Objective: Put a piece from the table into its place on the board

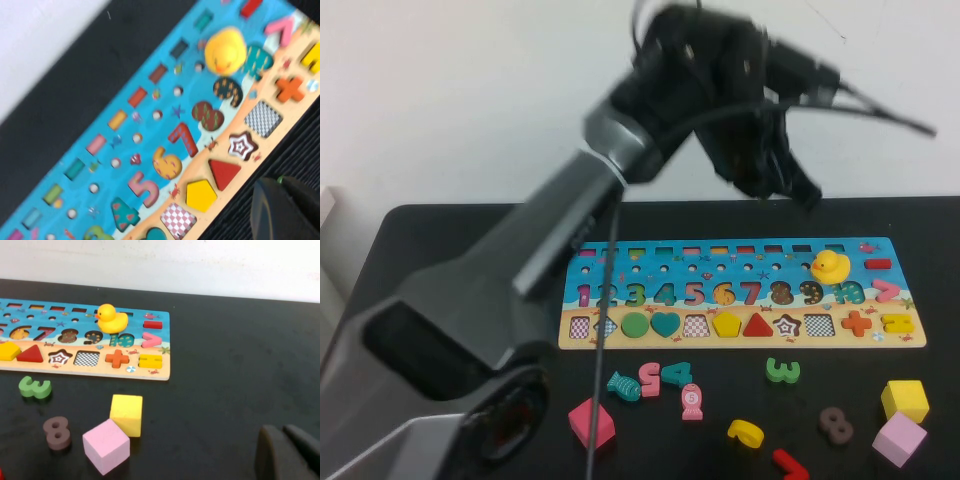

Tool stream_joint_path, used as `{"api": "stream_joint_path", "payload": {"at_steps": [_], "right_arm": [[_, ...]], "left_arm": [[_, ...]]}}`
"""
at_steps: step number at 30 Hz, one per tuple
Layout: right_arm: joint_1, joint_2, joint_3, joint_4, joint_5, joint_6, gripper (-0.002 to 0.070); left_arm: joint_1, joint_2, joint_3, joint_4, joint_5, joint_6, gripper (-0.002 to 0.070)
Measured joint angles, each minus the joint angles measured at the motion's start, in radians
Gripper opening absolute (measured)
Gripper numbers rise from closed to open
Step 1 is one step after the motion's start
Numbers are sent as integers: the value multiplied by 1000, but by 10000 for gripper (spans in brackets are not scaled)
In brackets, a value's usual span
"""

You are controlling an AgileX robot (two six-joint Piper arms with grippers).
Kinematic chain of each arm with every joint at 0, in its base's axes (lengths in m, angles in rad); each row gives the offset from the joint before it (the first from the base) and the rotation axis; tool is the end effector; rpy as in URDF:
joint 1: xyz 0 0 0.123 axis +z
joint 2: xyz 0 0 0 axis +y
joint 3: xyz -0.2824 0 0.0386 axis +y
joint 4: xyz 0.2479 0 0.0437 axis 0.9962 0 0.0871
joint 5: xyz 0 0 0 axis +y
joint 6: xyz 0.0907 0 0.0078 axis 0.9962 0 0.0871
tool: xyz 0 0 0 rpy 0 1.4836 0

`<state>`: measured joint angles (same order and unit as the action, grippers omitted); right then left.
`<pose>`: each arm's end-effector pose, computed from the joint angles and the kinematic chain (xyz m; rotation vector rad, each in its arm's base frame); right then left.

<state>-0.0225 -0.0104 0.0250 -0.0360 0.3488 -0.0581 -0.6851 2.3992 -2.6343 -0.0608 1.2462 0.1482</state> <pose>0.0532 -0.0023 0.1738 -0.0555 1.8469 -0.0912 0.3992 -0.3330 0.3132 1.0189 2.3025 -0.3017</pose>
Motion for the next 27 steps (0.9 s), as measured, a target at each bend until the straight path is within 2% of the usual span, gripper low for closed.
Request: {"api": "stream_joint_path", "payload": {"at_steps": [6,12,18,21,27], "right_arm": [[0,0,0,0,0,0,19],[0,0,0,0,0,0,19],[0,0,0,0,0,0,19],[0,0,0,0,0,0,19],[0,0,0,0,0,0,19]], "left_arm": [[-34,-109,0,20,6,9,-1],[-146,-250,88,180,8,11,-1],[-288,-430,348,450,8,-90,-1],[-314,-537,515,478,8,-178,-1],[-315,-730,810,493,8,-335,-1]]}}
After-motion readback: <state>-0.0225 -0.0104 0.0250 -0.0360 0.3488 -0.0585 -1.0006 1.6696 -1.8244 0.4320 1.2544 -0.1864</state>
